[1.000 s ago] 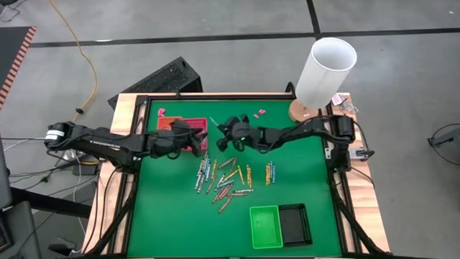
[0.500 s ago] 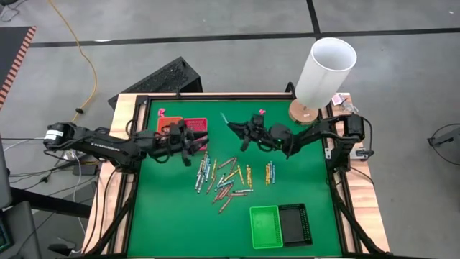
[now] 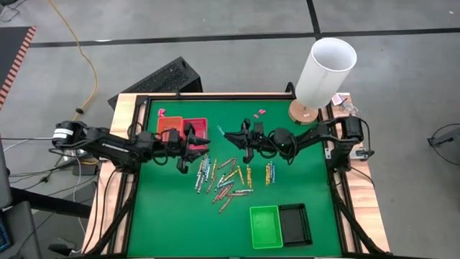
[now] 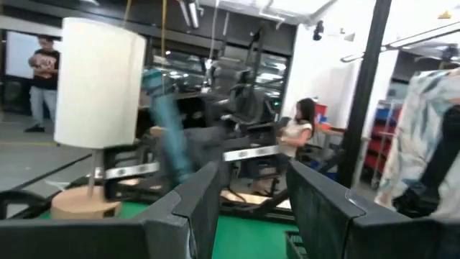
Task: Sort crayons
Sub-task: Put the blue crayon into the red bin
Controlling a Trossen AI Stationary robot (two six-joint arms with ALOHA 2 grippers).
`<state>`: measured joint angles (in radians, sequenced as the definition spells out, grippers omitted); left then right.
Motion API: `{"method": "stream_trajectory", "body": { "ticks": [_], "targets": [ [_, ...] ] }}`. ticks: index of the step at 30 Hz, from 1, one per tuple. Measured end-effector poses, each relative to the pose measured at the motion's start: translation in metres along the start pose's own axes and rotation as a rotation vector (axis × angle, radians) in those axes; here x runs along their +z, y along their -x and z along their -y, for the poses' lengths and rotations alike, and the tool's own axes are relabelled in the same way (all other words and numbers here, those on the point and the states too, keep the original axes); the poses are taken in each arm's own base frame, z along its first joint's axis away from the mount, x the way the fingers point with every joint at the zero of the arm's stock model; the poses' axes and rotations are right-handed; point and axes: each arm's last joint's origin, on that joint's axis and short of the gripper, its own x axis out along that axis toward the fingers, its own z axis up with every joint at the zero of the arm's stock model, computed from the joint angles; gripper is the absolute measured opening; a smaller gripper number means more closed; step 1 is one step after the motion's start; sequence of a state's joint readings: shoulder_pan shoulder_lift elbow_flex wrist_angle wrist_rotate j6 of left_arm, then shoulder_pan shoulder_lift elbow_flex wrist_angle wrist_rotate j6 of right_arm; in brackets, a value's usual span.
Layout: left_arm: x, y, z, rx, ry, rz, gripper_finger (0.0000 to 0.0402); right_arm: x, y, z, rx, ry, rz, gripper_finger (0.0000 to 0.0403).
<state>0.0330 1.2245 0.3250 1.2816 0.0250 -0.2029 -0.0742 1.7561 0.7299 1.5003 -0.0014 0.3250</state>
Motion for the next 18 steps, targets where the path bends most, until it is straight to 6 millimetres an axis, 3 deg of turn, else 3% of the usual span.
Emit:
{"method": "stream_trajectory", "body": {
  "ticks": [18],
  "targets": [
    [0.0004,-0.0012,-0.0019,0.054,-0.011,0.049,0.0148,-0.0028,-0.0033,-0.0122,0.055,0.022,-0.017,0.0001]
  ]
}}
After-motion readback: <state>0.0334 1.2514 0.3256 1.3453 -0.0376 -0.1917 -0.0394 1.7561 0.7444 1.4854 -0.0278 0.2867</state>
